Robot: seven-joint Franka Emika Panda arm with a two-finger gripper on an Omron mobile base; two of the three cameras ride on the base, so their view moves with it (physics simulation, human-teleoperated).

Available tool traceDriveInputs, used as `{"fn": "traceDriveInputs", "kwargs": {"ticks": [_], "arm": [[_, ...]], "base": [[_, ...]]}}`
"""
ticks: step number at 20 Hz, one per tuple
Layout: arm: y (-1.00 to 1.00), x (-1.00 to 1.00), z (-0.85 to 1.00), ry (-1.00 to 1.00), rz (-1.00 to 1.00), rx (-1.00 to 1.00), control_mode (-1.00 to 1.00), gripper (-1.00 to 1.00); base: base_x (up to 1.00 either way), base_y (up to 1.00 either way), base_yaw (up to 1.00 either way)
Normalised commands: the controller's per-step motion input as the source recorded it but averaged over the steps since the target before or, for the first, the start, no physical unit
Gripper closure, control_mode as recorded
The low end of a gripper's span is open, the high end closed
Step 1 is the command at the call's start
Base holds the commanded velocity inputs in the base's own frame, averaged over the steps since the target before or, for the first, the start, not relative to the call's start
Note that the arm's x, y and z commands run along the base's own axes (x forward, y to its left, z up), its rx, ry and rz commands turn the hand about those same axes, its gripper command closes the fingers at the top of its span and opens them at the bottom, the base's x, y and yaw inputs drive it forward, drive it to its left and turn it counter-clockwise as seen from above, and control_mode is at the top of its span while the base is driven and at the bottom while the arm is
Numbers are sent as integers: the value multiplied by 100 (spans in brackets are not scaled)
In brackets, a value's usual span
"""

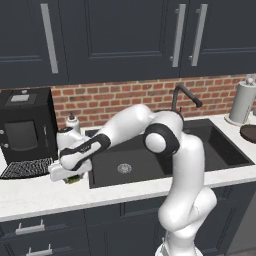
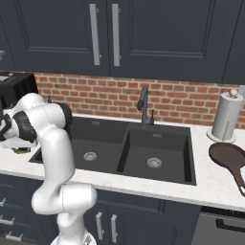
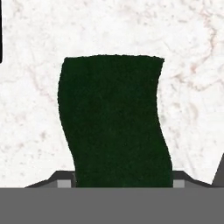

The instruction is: Pick the pan and sponge and place them into the sink. Then turn on the water.

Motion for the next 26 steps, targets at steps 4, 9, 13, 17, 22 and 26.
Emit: {"fn": "traceDriveInputs", "kwargs": {"ticks": [4, 9, 13, 17, 22, 26], "arm": [[-73, -40, 37, 0, 1, 0, -100, 100], [-100, -47, 43, 0, 0, 0, -100, 100], [-100, -51, 45, 0, 0, 0, -100, 100], [-100, -43, 61, 0, 0, 2, -100, 100], [-100, -12, 71, 1, 0, 2, -100, 100], [-100, 3, 57, 15, -1, 0, -100, 100]], "base": [[0, 0, 0], [0, 0, 0], [0, 0, 0], [0, 0, 0], [0, 0, 0], [0, 0, 0]]}}
